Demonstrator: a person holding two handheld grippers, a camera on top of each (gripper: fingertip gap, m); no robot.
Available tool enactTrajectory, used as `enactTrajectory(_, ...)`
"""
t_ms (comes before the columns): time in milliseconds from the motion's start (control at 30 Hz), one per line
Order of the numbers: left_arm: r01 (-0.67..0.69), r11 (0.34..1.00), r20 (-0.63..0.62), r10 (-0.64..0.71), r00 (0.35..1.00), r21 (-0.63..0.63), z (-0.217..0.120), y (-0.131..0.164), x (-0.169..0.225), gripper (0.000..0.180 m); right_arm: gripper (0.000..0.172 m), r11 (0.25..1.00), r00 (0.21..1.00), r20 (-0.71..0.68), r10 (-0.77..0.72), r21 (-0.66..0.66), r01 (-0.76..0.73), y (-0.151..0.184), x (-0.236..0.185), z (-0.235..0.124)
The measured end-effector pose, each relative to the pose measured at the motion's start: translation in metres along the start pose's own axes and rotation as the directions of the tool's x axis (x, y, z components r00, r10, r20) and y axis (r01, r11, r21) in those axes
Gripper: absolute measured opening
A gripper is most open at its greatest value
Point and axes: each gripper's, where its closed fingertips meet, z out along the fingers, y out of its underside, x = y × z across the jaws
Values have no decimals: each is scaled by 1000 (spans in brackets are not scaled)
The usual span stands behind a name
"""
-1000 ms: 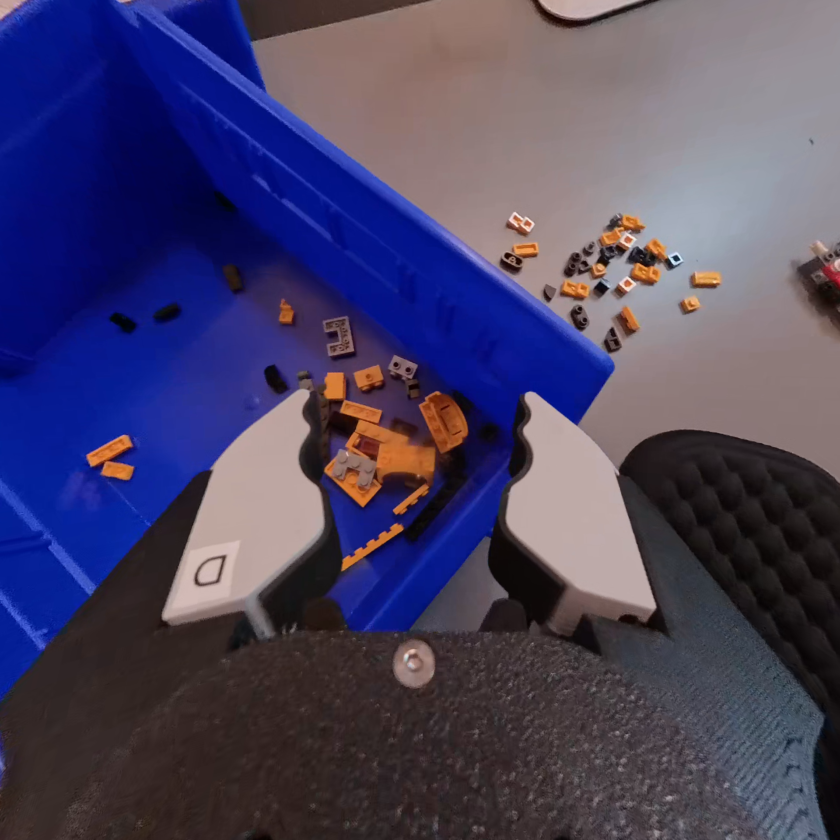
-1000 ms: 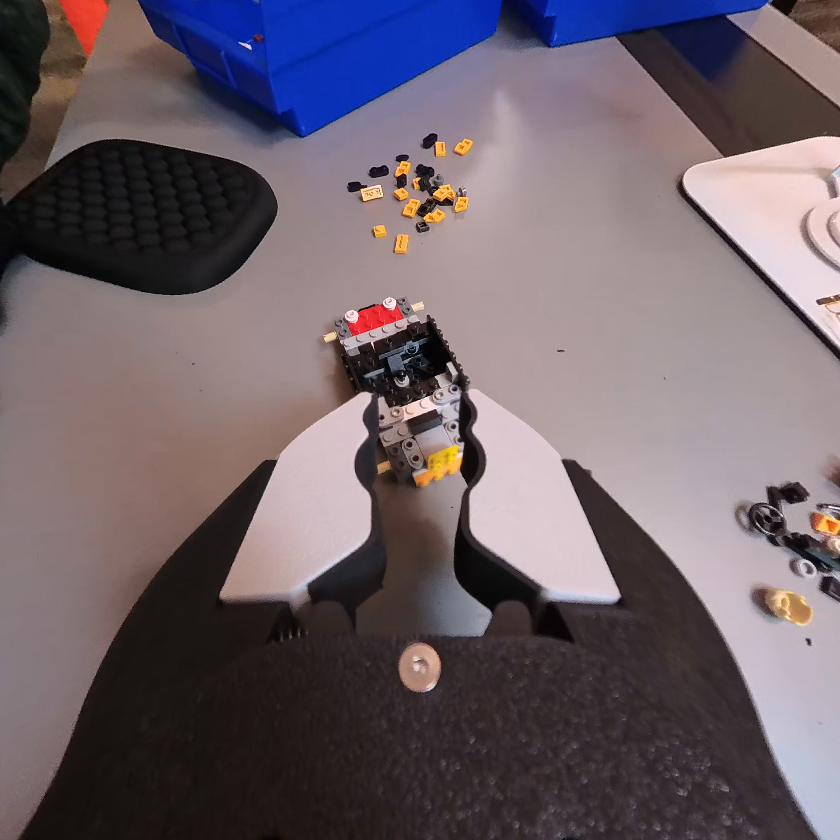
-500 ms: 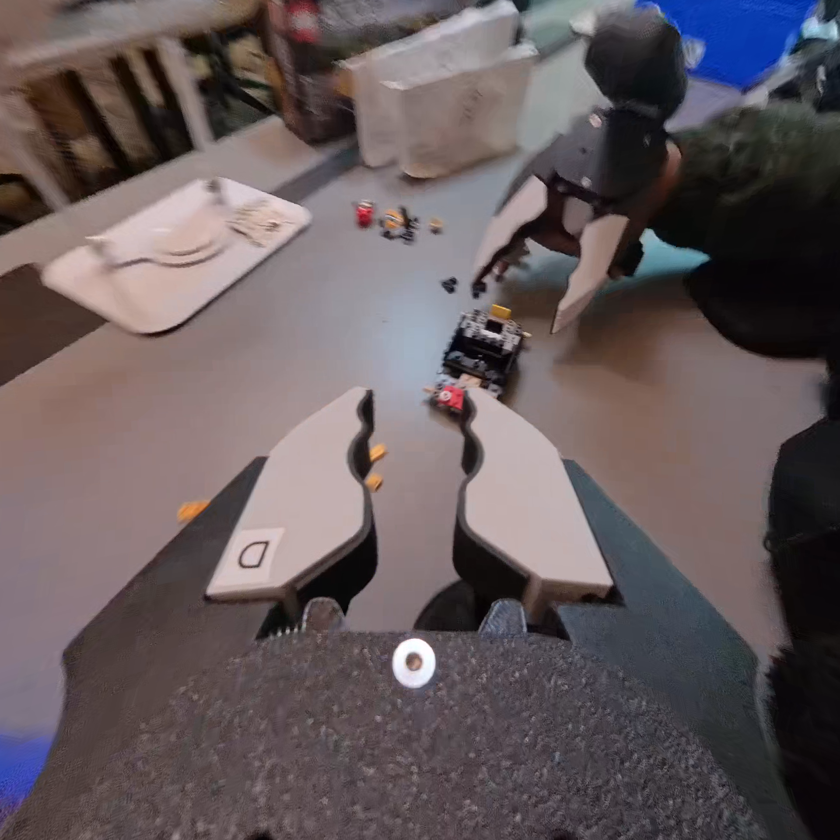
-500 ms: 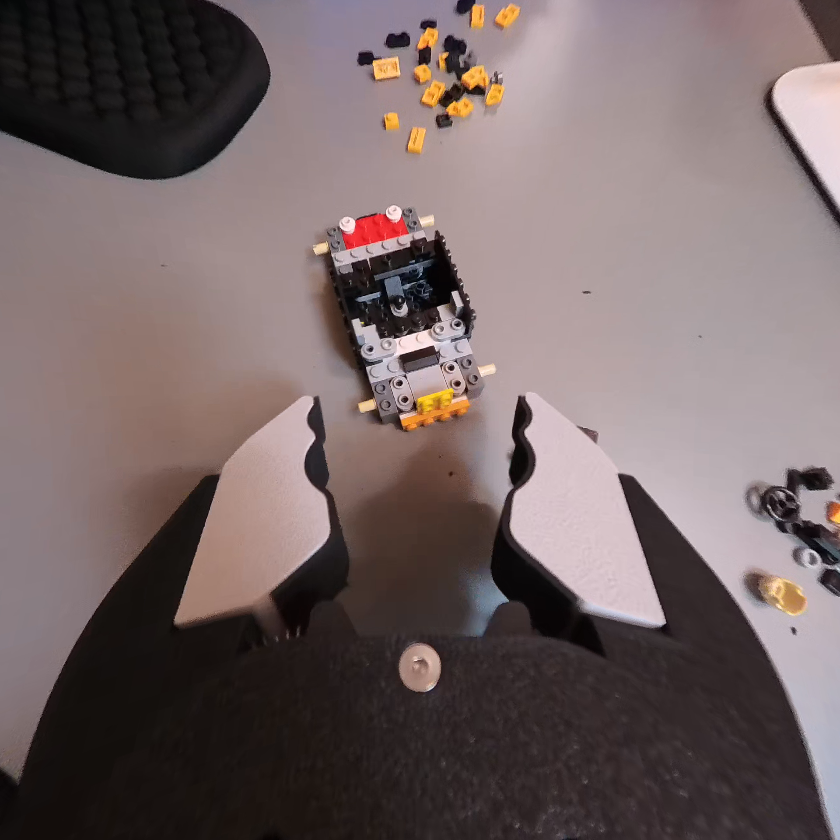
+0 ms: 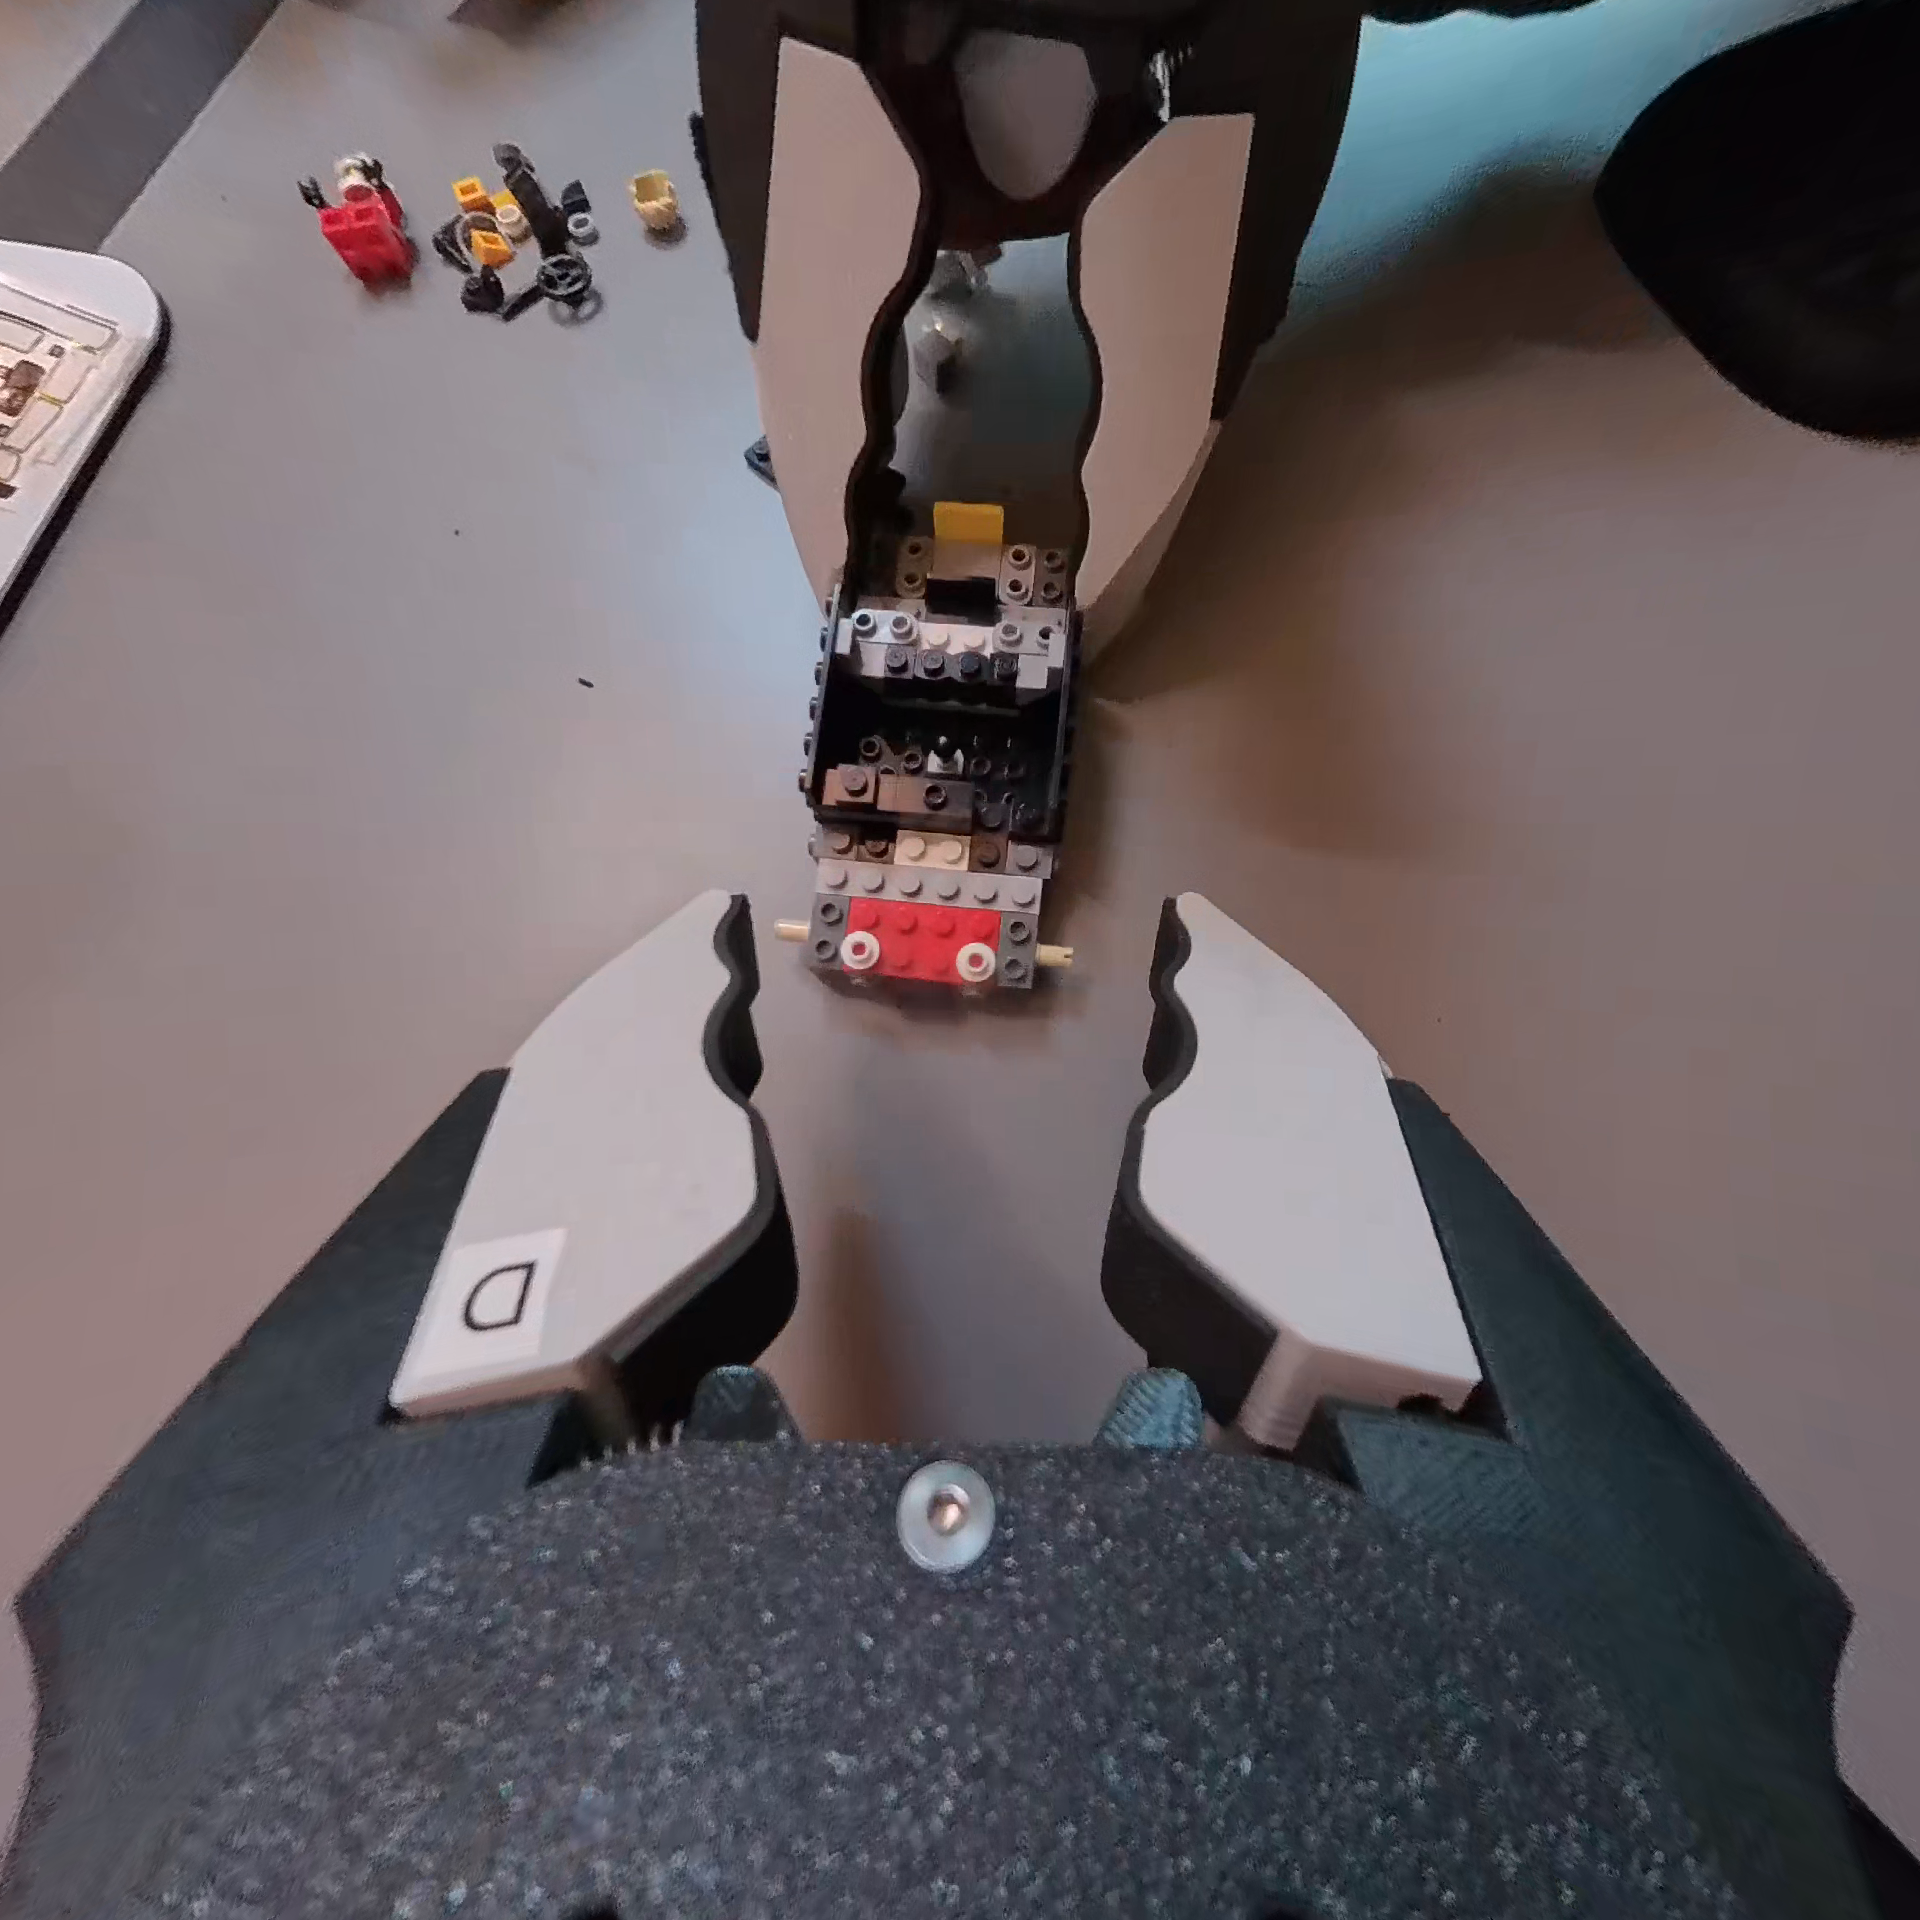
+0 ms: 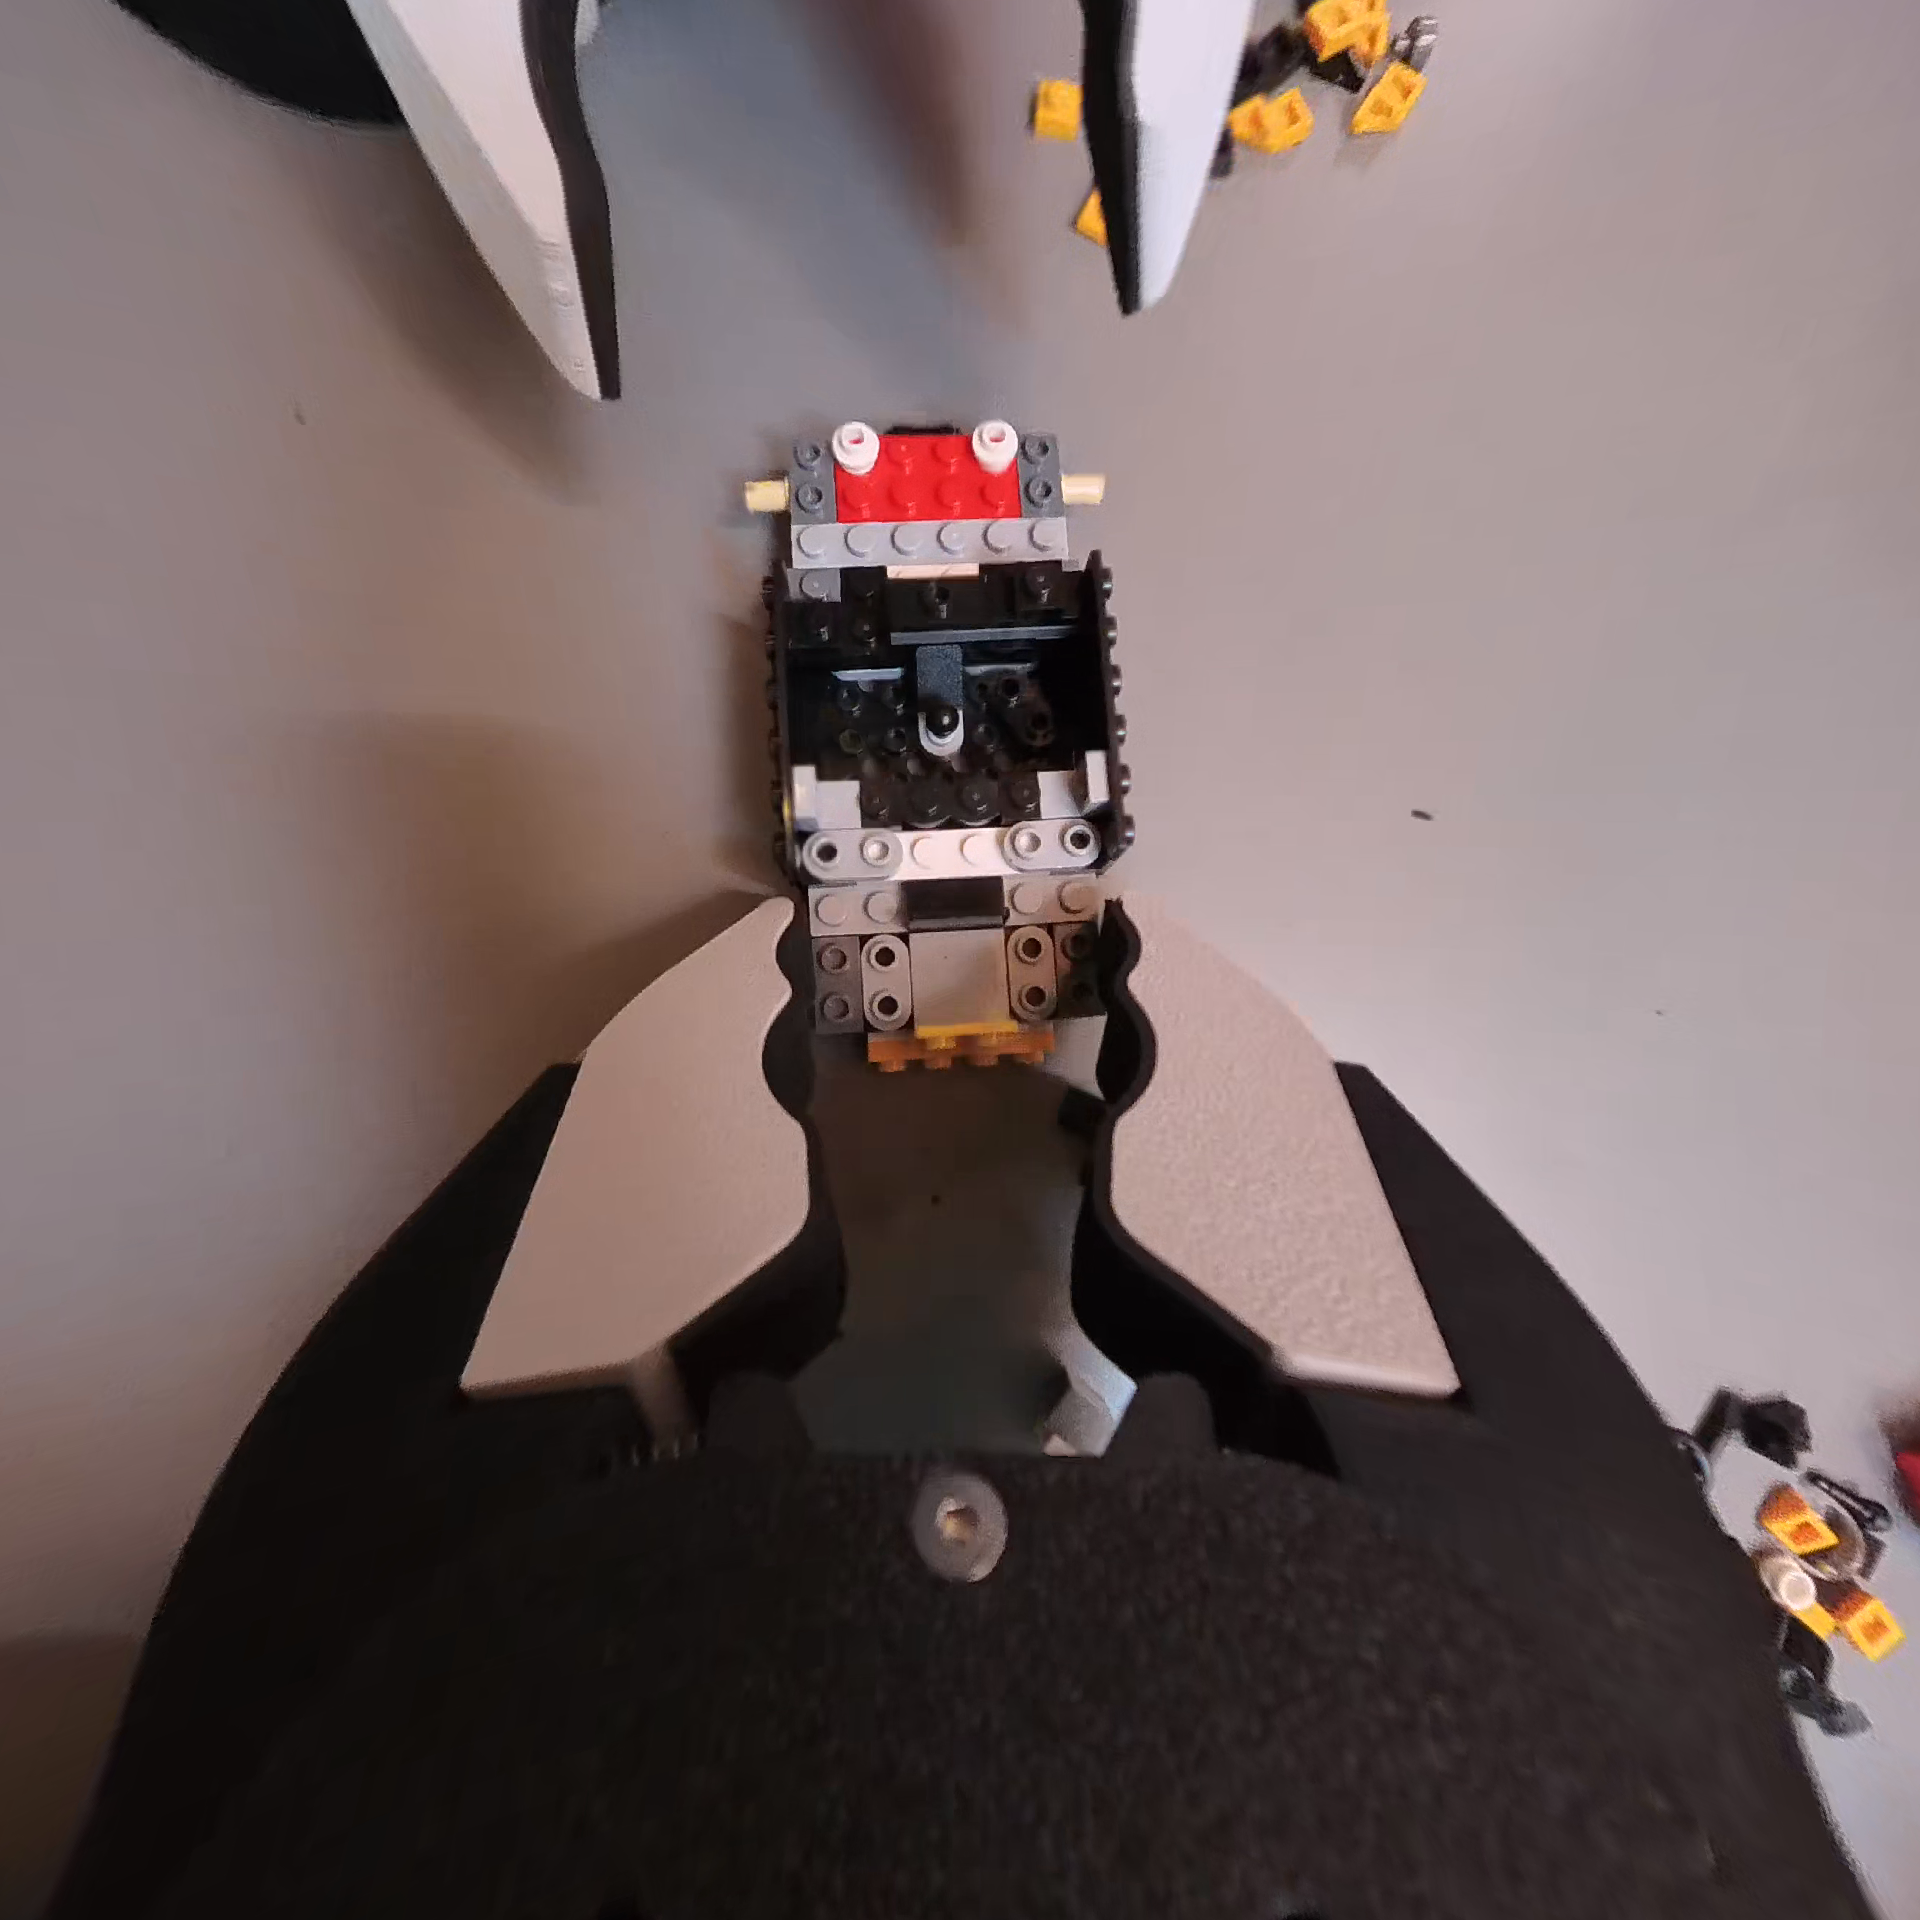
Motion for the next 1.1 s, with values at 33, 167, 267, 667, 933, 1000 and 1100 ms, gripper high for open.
enactTrajectory(33, 11, 1000, 10, -11, 1000, 9, 0, 0, -2, 72, 52, 1000, 1000, -9, 11, 12, -11, -3, 1, -3)
enactTrajectory(167, 58, 996, 55, -62, 997, 71, -4, -4, -14, 70, 52, 998, 977, -207, -59, -19, 57, -7, 18, -22)
enactTrajectory(267, 132, 981, 82, -144, 986, 143, -12, -9, -28, 65, 52, 966, 843, -472, -257, -141, 216, -12, 44, -47)
enactTrajectory(667, 301, 905, 44, -328, 944, 300, -24, -18, -43, 57, 52, 522, -32, -618, -785, -688, 504, -61, 95, -100)
enactTrajectory(933, 309, 899, 59, -343, 938, 311, -22, -16, -48, 56, 52, 257, -256, -426, -868, -825, 503, -105, 111, -130)
enactTrajectory(1000, 315, 895, 59, -349, 935, 315, -22, -15, -49, 56, 52, 204, -299, -387, -872, -844, 497, -116, 112, -136)
enactTrajectory(1100, 319, 892, 67, -357, 932, 321, -23, -15, -51, 56, 52, 140, -341, -328, -881, -870, 474, -126, 115, -144)
